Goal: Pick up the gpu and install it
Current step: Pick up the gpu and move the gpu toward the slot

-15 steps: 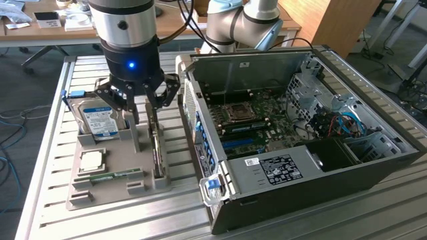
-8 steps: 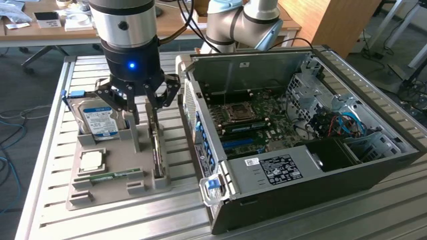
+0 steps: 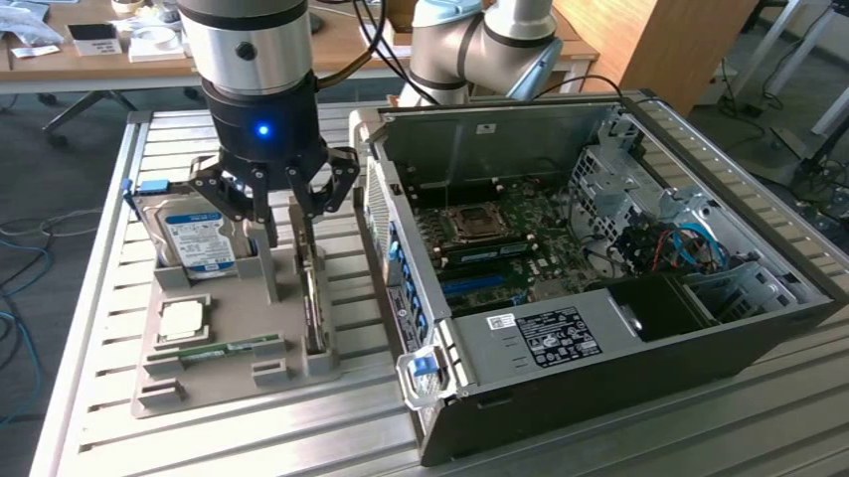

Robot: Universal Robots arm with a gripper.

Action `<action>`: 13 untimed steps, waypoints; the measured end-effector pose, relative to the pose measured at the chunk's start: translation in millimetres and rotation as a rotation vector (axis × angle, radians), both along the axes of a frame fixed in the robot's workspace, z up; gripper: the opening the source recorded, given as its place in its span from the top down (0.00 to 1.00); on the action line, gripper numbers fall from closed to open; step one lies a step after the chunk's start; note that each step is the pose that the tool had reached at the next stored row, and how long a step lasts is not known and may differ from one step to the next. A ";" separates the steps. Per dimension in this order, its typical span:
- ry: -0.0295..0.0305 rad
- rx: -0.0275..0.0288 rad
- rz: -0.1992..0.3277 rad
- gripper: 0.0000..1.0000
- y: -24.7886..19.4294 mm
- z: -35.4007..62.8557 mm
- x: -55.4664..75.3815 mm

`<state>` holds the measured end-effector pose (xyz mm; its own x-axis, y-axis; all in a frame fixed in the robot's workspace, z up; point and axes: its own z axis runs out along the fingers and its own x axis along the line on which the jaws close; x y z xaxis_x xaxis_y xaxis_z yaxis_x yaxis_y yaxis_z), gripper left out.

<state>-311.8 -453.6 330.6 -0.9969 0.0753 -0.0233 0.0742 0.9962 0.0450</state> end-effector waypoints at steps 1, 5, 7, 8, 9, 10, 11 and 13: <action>-0.0001 0.0000 0.000 0.58 0.0 -0.3 0.0; 0.0000 0.0000 0.000 0.58 0.0 -2.0 0.0; 0.0001 0.0000 0.000 0.58 0.0 -2.7 0.0; 0.0000 0.0000 0.000 0.58 0.0 -3.0 0.0; 0.0001 -0.0001 0.000 0.58 0.0 -3.1 0.0; 0.0001 -0.0001 0.000 0.58 0.0 -3.1 0.0; 0.0002 -0.0001 0.000 0.58 0.0 -3.1 0.0; 0.0000 0.0000 0.000 0.58 0.0 -3.2 0.0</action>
